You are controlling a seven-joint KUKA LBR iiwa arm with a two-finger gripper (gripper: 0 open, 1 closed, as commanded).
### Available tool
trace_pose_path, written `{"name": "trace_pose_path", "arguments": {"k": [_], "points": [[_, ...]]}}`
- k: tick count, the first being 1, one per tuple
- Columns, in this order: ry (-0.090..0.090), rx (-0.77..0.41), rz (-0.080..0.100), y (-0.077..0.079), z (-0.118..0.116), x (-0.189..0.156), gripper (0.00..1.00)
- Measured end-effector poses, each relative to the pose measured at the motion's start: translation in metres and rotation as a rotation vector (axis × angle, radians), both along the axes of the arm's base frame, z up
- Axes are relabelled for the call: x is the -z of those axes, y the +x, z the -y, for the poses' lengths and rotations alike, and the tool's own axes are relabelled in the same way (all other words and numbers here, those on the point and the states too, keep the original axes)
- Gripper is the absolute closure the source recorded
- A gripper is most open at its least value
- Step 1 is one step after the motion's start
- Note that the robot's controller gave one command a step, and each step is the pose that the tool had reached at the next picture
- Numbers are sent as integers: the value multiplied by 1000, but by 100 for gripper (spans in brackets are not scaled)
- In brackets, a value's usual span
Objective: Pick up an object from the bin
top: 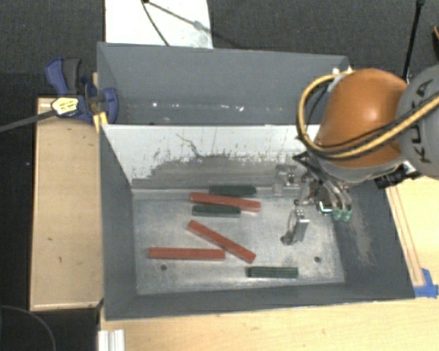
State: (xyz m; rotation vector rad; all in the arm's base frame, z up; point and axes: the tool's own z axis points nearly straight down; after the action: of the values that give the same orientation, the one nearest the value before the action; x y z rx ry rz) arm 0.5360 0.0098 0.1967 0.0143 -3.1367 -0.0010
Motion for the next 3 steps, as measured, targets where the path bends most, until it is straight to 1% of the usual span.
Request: {"name": "trace_pose_path", "arguments": {"k": [1, 2, 3], "points": [[1, -212, 6, -46, -81, 128, 0], [3, -167, 11, -51, -119, 95, 0], [1, -224, 12, -47, -112, 97, 0]]}}
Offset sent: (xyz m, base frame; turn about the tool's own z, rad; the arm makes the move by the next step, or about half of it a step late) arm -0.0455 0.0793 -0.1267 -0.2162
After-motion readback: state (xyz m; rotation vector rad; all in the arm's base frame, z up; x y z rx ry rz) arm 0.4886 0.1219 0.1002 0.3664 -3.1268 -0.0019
